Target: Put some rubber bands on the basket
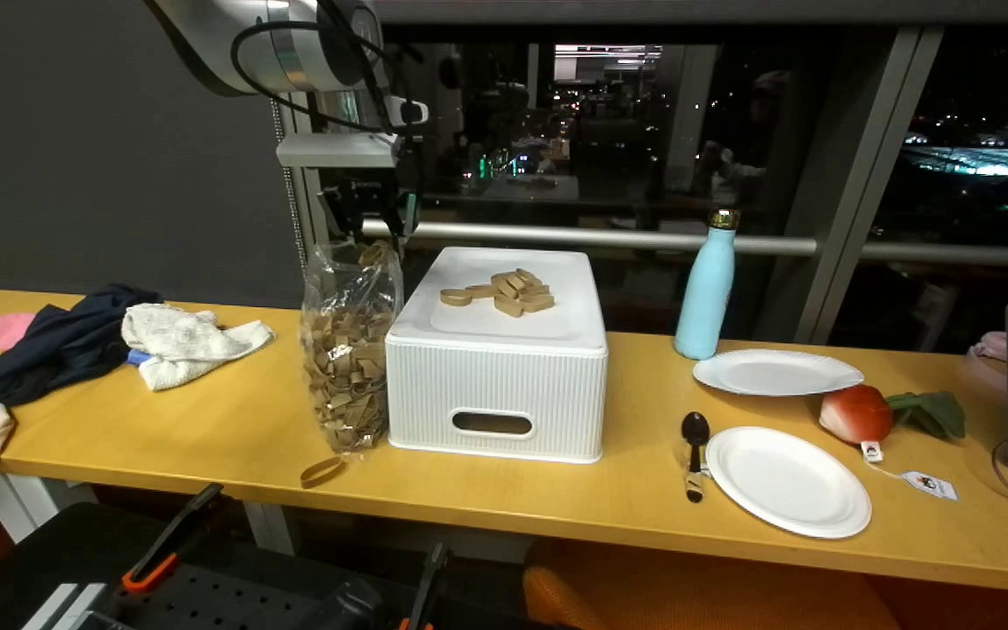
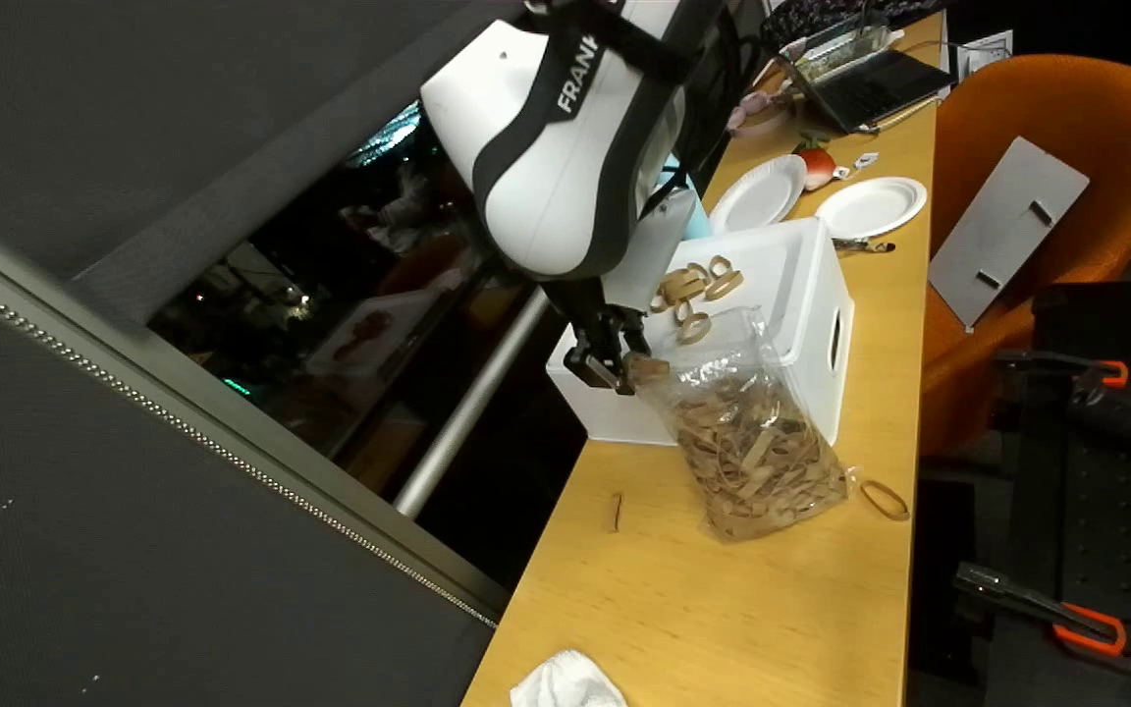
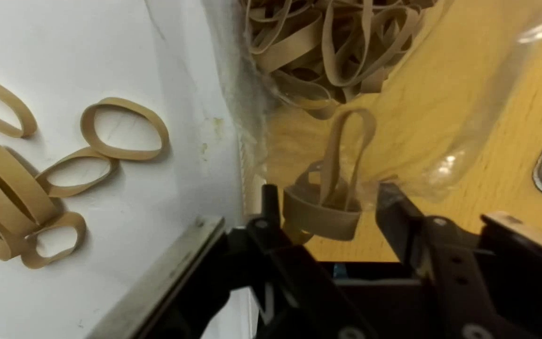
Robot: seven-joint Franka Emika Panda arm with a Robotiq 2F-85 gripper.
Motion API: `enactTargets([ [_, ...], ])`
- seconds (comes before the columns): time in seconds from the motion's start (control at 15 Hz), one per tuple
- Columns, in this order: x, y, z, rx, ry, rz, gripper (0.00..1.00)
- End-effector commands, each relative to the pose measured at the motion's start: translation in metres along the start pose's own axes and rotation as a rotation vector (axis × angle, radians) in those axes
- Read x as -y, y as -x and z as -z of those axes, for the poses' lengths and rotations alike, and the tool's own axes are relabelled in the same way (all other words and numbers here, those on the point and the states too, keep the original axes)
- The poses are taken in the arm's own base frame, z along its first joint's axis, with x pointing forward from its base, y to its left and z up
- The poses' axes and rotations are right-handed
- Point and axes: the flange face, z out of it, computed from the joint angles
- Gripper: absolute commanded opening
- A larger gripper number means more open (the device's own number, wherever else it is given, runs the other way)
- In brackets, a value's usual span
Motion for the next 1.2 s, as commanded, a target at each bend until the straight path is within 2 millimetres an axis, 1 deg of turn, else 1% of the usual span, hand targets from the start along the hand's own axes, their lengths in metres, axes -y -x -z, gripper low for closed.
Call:
enactTargets([
  [0.0,0.001,0.007,0.003,-0.022,0.0,-0.003,0.24],
  [0.13,0.006,0.012,0.003,-0.022,-0.002,0.003,0.11],
  [0.2,0.009,0.015,0.002,-0.019,-0.002,0.007,0.02],
  [0.27,0.012,0.018,0.001,-0.016,-0.002,0.011,0.0],
  [0.4,0.017,0.023,0.002,-0.009,-0.003,0.016,0.0],
  [0.6,0.019,0.031,0.008,0.001,0.002,0.021,0.01],
  [0.93,0.015,0.043,0.028,-0.023,0.045,0.011,0.01],
  [1.13,0.015,0.047,0.036,-0.043,0.08,0.013,0.01],
])
